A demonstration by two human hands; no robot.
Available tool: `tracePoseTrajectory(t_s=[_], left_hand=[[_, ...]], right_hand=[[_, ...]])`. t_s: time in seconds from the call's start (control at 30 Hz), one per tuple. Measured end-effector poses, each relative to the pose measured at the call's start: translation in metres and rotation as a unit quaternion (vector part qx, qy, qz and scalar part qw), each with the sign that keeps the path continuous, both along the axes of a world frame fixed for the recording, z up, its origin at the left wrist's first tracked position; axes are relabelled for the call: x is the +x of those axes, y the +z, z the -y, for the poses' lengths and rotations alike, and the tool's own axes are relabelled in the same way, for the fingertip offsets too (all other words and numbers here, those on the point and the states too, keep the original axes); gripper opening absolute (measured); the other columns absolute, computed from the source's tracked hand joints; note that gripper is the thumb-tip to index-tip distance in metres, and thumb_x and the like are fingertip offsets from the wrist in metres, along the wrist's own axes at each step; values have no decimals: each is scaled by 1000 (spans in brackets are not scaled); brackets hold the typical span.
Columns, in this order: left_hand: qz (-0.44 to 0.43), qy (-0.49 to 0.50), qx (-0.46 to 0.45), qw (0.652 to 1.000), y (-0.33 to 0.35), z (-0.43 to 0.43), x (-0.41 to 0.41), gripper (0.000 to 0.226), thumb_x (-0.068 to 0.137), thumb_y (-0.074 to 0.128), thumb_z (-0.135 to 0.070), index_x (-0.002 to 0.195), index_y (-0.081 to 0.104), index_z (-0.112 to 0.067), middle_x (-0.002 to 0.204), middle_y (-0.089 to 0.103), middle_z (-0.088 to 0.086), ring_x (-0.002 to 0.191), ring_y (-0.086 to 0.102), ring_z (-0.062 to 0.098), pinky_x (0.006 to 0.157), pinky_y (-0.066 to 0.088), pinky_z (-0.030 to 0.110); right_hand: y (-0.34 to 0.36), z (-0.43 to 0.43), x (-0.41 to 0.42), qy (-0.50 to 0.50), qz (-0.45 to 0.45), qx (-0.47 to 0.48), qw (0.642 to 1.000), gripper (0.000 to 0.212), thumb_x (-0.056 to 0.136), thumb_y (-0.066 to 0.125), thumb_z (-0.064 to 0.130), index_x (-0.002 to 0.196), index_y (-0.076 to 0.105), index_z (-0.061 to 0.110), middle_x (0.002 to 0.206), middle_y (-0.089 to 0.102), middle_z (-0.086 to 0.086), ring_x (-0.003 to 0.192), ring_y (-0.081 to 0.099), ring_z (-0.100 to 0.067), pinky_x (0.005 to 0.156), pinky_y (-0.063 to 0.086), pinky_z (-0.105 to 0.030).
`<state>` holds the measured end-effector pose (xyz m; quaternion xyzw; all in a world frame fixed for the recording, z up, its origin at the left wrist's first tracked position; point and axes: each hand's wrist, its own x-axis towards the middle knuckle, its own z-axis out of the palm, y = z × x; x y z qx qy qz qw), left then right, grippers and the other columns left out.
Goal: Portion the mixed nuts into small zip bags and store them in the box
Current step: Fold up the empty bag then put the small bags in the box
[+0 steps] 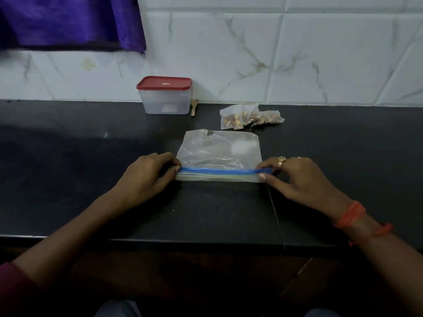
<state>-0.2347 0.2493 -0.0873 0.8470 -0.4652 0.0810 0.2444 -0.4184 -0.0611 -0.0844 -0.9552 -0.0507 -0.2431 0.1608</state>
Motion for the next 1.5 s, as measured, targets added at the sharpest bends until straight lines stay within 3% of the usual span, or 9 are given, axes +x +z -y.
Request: tracePoseTrajectory(t_s=[0.23,0.33,0.47,0.57,0.73,0.87,1.17,1.33,1.5], left_hand=[[-49,3,-32,998,2,11,2,15,94,58,-35,106,65,-30,97,69,-11,79,64,5,70,57,37],[-40,24,-36,998,2,16,4,16,87,66,-45,99,62,-34,81,65,-10,66,59,3,58,48,27],[-29,26,-48,998,2,18,2,20,81,72,-49,89,62,-33,75,64,-11,65,59,3,58,47,25],[-15,18,-76,997,2,16,2,24,78,70,-55,84,68,-32,79,65,-12,68,60,4,61,53,32],[1,-85,5,996,6,2,9,44,80,57,-72,96,71,-34,103,61,-15,88,63,6,67,58,35],[66,-111,39,991,3,-6,12,39,88,54,-64,106,71,-33,110,62,-14,98,58,5,72,57,34],[-124,-62,-102,985,7,14,8,13,95,60,-24,102,70,-22,97,70,-9,90,66,9,74,55,21],[-94,-34,-82,992,7,29,11,11,93,65,-22,103,70,-23,97,69,-11,87,64,-1,71,51,11],[-10,-39,-42,998,2,31,13,16,85,74,-28,101,70,-26,92,65,-12,75,61,4,68,58,31]], right_hand=[[-2,4,5,-35,-57,119,991,21,90,71,30,103,57,37,69,71,18,61,64,-6,64,52,-34],[-2,5,2,-67,-43,62,995,21,86,74,31,94,58,41,65,66,15,61,61,-2,63,42,-24],[-1,3,-3,-87,-26,-39,995,10,80,75,40,88,69,39,79,56,14,67,57,-4,71,49,-34],[0,4,-5,-56,-30,-19,998,15,80,76,32,93,72,36,102,56,17,75,61,-8,69,50,-31],[-1,2,-8,-11,-18,-76,997,12,85,67,35,93,75,37,94,68,19,84,61,-8,75,49,-34],[4,3,-12,-3,-31,-72,997,31,81,58,57,100,73,38,97,69,22,88,64,-4,77,49,-30],[1,14,-8,-12,48,45,998,19,94,66,19,111,62,27,97,67,12,85,66,-1,76,56,-25],[-4,21,1,-42,25,7,999,18,91,68,10,103,68,23,108,56,7,85,58,-4,79,53,-25],[-6,22,3,-82,-47,-44,995,18,91,64,18,98,73,31,108,57,13,86,55,-5,72,55,-38]])
